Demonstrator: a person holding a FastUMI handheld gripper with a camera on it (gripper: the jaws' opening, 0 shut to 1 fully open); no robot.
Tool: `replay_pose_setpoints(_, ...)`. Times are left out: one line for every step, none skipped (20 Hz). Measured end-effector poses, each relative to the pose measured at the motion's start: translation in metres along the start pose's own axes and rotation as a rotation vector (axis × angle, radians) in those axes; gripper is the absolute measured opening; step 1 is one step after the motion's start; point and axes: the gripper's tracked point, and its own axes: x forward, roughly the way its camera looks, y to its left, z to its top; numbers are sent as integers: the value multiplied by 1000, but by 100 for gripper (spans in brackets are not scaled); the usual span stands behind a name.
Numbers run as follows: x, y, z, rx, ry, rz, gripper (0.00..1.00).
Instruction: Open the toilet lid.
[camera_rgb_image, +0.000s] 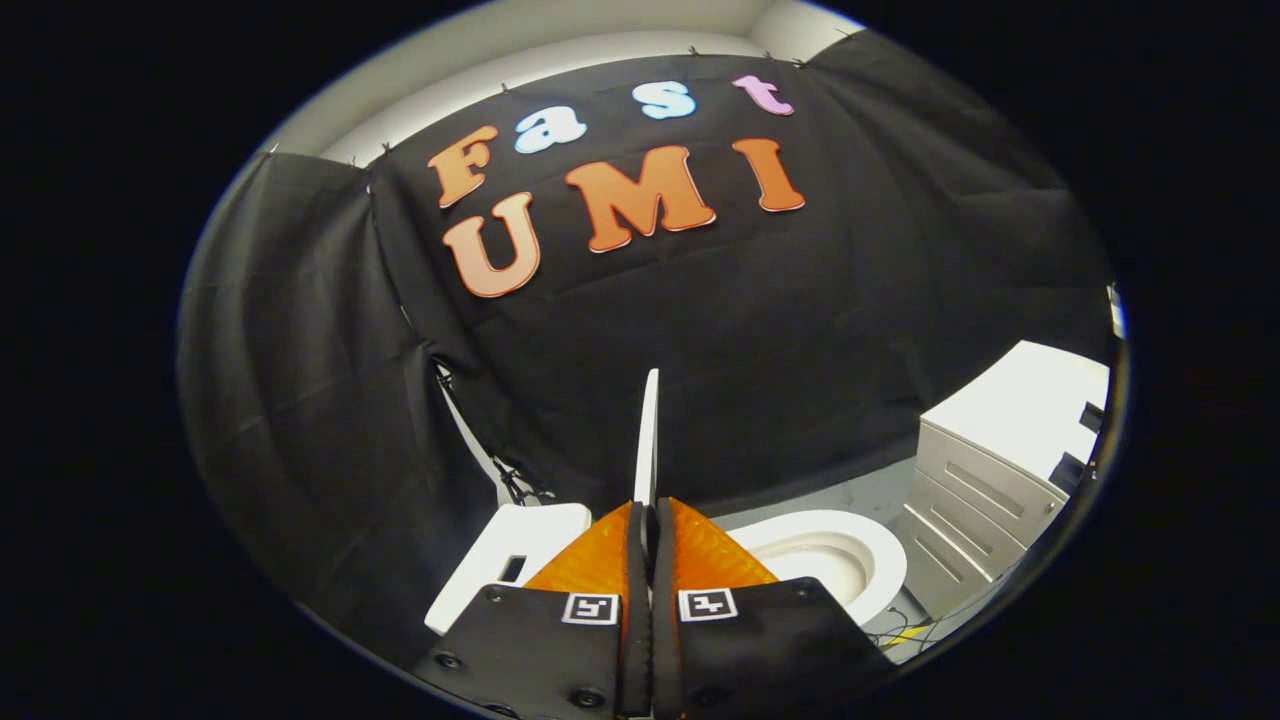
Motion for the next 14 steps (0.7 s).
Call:
replay_pose_setpoints(1,11,-1,-20,-1,8,8)
replay_pose_setpoints(2,23,0,-41,1,13,8)
replay_pose_setpoints(2,34,-1,-63,2,18,8)
replay_pose_setpoints(2,43,-2,-79,4,22,8)
replay_pose_setpoints(2,54,-4,-90,4,31,9)
replay_pose_setpoints(3,65,-5,-97,5,43,9)
replay_pose_setpoints(4,74,-8,-102,8,55,9)
replay_pose_setpoints(3,84,-10,-108,12,67,9)
replay_pose_setpoints(4,94,-11,-115,14,80,9)
replay_pose_setpoints(4,103,-13,-123,18,89,9)
replay_pose_setpoints(5,111,-16,-132,19,99,9)
replay_pose_setpoints(3,120,-19,-138,23,108,9)
replay_pose_setpoints(3,130,-23,-143,26,118,9)
replay_pose_setpoints(2,139,-27,-149,28,127,9)
